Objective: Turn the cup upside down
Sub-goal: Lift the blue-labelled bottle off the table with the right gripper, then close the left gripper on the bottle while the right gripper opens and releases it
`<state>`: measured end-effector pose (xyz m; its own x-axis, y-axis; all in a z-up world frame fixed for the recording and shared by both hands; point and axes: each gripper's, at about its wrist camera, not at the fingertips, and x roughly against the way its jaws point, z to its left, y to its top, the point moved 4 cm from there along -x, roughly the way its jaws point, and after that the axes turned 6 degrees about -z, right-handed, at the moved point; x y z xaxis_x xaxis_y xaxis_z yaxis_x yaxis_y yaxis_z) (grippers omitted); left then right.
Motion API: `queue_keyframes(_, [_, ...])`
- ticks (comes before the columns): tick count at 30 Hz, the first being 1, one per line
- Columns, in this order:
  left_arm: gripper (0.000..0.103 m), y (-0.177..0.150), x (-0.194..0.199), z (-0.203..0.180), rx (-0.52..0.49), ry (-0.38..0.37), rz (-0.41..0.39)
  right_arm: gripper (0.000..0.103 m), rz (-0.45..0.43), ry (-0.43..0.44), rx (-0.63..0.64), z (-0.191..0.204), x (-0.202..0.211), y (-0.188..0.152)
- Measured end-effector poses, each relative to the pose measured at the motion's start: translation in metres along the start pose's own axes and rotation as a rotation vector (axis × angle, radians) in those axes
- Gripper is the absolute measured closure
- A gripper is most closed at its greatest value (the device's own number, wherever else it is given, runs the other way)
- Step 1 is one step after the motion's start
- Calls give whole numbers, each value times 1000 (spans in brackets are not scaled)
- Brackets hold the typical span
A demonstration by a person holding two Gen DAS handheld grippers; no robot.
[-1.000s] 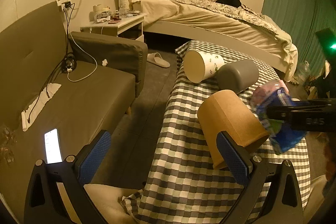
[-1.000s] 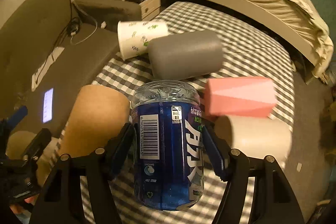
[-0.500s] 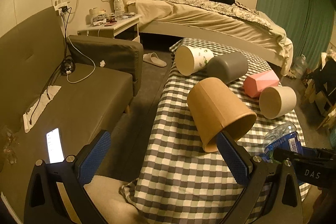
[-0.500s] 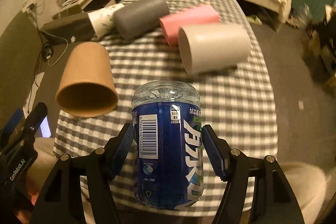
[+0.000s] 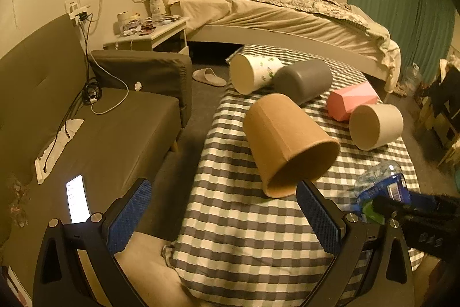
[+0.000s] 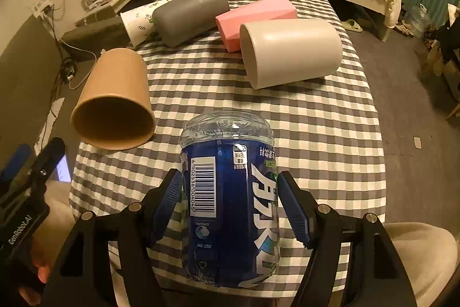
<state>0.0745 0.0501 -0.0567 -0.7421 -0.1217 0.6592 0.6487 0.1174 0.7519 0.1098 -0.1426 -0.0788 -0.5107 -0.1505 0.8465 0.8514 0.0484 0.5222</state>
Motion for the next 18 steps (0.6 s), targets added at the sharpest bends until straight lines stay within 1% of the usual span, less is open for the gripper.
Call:
queue_keyframes(1, [0,-1,1,-3,-7,-3,2,34,-12,14,-2,-1,5,1])
queue_keyframes(2, [0,-1,2,-8,-20,-5,7,31,-26,30,-6,-3,11,3])
queue_keyframes(5, [0,-2,5,-22,-52,-6,21,27,-79,68,-10,-15,35,10])
queue_keyframes(7, [0,-4,8,-30,-64,-12,30,24,-95,73,-6,-25,47,14])
queue_keyframes(10, [0,-9,13,-46,-75,-46,71,22,-90,34,17,-48,60,13])
queue_keyframes(13, [0,-11,17,-62,-93,-68,96,22,-82,-4,24,-76,64,7])
queue_keyframes(16, [0,-11,23,-80,-112,-88,93,22,-106,-18,3,-102,65,-1])
queue_keyframes(18, [0,-10,25,-92,-111,-102,99,22,-155,-32,-13,-118,67,-3])
